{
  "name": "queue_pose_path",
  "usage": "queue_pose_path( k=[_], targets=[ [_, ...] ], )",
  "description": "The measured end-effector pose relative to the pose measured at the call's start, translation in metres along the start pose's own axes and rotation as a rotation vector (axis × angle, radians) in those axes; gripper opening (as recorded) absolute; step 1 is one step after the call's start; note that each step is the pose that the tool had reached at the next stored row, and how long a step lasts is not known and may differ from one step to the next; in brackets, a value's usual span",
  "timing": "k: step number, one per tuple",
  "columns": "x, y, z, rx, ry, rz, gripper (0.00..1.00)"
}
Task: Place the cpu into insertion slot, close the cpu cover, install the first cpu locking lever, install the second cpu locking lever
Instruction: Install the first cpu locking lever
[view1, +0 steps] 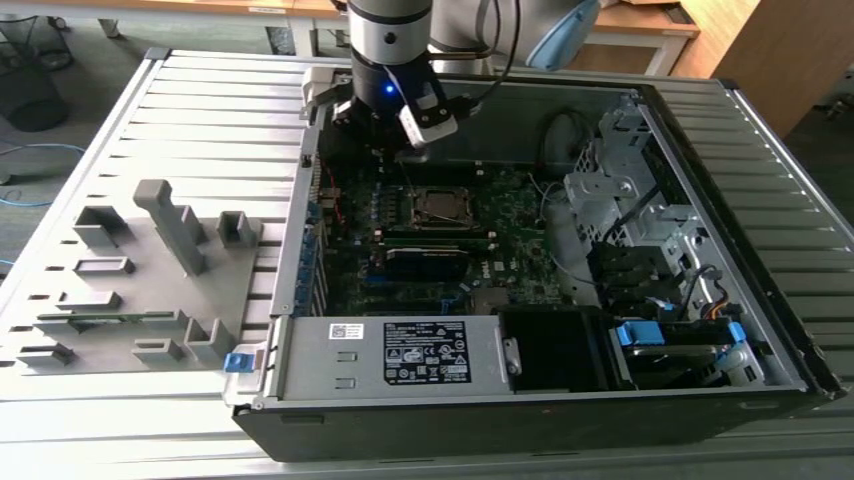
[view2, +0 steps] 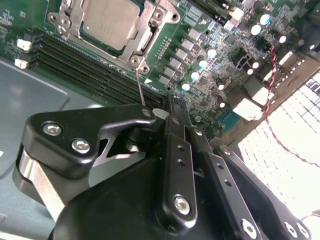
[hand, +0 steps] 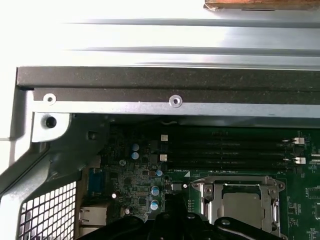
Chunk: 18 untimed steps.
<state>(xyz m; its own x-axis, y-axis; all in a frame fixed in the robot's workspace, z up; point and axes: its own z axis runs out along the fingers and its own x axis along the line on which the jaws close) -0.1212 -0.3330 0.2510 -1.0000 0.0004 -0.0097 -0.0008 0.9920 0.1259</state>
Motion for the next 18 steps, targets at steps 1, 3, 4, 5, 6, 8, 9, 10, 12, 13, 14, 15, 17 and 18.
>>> queue_pose_path(
  k=[1,3,4,5,6,8,9,10,12,13,14,15,17,18],
  targets=[
    [0.0009,-0.0001,0.0,-0.0003,-0.0002,0.0,0.11],
    [0.0024,-0.0001,0.0005,-0.0029,-0.0006,0.0,0.11],
    [0.0024,0.0,0.0007,-0.0041,-0.0005,0.0,0.11],
    [0.0024,0.0002,0.0009,-0.0048,-0.0005,0.0,0.11],
    [0.0024,0.0006,0.0011,-0.0053,-0.0004,0.0,0.11],
    [0.0024,0.0016,0.0016,-0.0067,-0.0005,0.0,0.11],
    [0.0025,0.0023,0.0018,-0.0074,-0.0005,0.0,0.11],
    [0.0025,0.0031,0.0021,-0.0081,-0.0005,0.0,0.11],
    [0.0025,0.0048,0.0027,-0.0101,-0.0005,0.0,0.11],
    [0.0024,0.0056,0.003,-0.0113,-0.0005,0.0,0.11],
    [0.0025,0.0064,0.0034,-0.0127,-0.0006,0.0,0.11],
    [0.0025,0.0072,0.0037,-0.0142,-0.0006,0.0,0.11],
    [0.0025,0.0086,0.0044,-0.0179,-0.0006,0.0,0.11],
    [0.0025,0.0092,0.0047,-0.0198,-0.0006,0.0,0.11]
  ],
)
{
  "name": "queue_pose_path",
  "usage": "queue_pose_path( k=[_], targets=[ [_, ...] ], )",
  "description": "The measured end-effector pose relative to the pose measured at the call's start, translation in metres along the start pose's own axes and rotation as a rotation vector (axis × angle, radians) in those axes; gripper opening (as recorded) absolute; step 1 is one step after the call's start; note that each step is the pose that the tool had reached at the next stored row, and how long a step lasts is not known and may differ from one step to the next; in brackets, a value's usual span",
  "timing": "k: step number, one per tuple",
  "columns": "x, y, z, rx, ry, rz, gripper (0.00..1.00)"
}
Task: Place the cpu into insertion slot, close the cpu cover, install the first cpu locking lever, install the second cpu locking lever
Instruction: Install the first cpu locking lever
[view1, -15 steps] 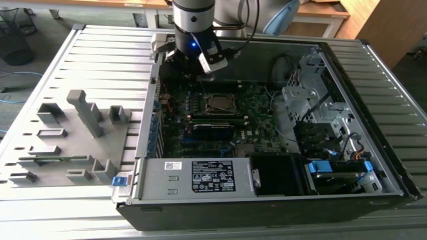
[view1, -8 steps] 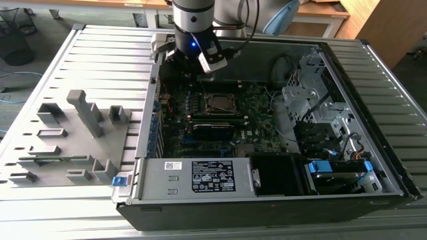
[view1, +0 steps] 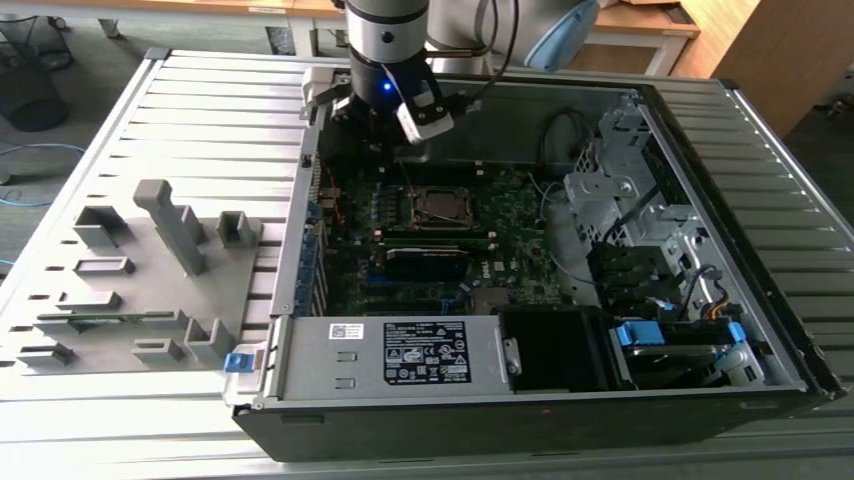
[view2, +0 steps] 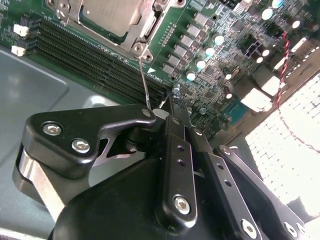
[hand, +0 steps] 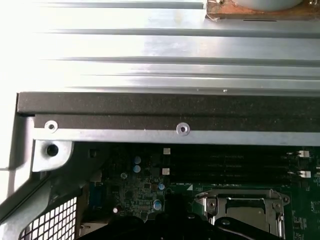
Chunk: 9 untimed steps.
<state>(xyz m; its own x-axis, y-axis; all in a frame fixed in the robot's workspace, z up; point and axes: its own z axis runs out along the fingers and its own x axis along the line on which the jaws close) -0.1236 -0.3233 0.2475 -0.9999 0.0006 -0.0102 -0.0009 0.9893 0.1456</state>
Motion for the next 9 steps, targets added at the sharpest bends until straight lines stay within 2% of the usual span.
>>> queue_pose_path(
  k=[7,9],
  targets=[
    [0.0,0.0044,0.0021,-0.0144,0.0,0.0,0.11],
    [-0.0002,0.0047,0.0022,-0.0149,0.0001,0.0,0.11]
  ],
)
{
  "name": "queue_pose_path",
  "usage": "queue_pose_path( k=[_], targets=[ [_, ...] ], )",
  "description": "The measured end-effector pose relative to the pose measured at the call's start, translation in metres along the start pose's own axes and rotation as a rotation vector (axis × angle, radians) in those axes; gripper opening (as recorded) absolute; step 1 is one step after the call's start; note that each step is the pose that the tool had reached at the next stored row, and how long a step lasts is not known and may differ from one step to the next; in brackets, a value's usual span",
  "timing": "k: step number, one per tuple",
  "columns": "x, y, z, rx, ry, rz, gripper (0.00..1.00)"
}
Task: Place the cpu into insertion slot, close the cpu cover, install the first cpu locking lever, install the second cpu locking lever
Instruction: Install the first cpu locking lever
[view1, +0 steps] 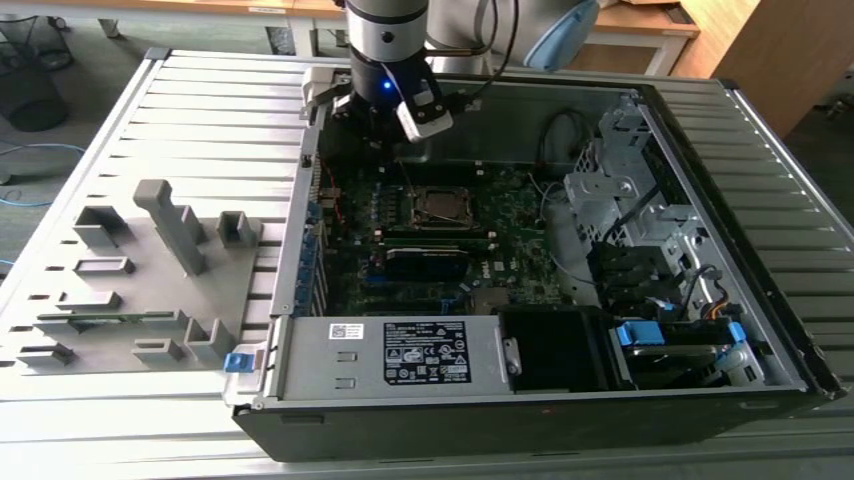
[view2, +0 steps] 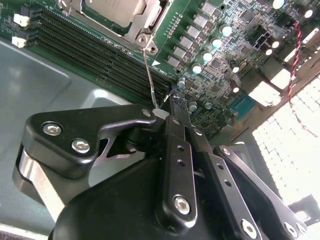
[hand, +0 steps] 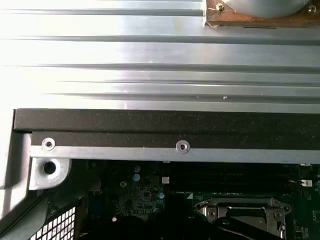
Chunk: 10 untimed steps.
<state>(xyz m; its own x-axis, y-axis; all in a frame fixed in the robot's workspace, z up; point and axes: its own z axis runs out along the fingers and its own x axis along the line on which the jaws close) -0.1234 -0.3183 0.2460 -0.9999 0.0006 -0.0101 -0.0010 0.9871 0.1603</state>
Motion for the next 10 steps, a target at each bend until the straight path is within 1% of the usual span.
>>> queue_pose_path(
  k=[2,4,10],
  targets=[
    [-0.0019,0.0001,0.0001,-0.0001,0.0,0.0,0.11],
    [-0.0056,0.0001,0.0001,-0.0001,0.0003,0.0,0.11],
    [-0.0196,0.0001,0.0002,0.0007,0.0018,0.002,0.11]
  ],
)
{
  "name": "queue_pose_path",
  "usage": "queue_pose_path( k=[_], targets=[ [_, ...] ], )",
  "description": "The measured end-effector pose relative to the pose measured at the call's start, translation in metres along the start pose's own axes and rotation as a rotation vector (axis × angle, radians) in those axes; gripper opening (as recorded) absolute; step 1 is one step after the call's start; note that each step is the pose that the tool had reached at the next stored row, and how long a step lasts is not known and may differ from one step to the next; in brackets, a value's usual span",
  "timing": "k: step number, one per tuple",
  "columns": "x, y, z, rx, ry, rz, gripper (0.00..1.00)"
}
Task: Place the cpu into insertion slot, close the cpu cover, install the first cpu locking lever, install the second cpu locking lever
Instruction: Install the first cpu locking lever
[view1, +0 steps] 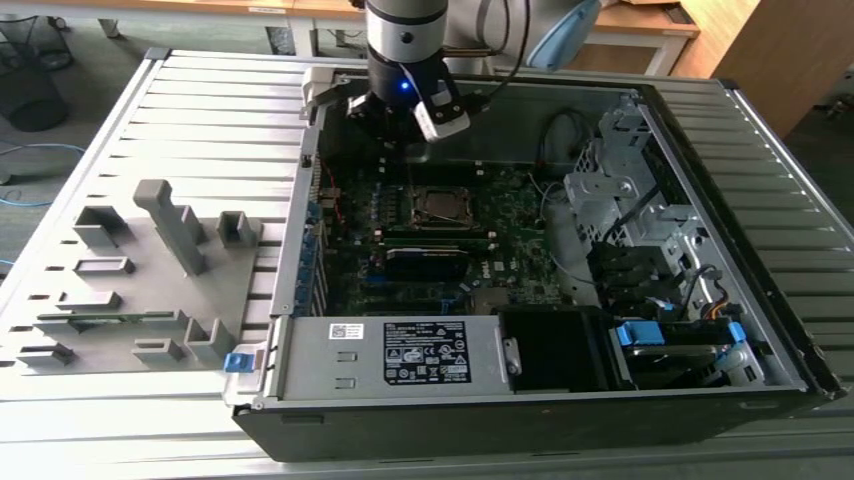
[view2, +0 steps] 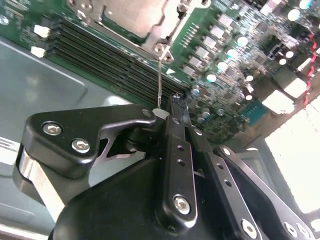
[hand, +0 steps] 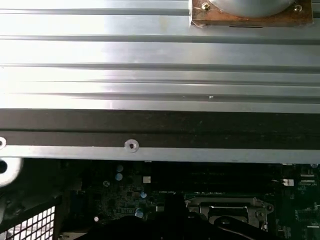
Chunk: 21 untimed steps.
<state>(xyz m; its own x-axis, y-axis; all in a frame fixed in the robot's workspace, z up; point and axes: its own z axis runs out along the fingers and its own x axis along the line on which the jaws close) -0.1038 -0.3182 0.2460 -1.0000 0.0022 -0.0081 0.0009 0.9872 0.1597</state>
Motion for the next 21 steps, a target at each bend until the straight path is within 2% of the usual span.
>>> queue_pose_path(
  k=[9,15,21],
  targets=[
    [-0.0225,0.0,0.0002,0.0015,0.0015,0.003,0.11],
    [-0.0241,0.0,0.0003,0.0015,0.0004,0.009,0.11],
    [-0.0246,-0.0001,0.0009,0.0021,-0.0083,0.064,0.11]
  ],
)
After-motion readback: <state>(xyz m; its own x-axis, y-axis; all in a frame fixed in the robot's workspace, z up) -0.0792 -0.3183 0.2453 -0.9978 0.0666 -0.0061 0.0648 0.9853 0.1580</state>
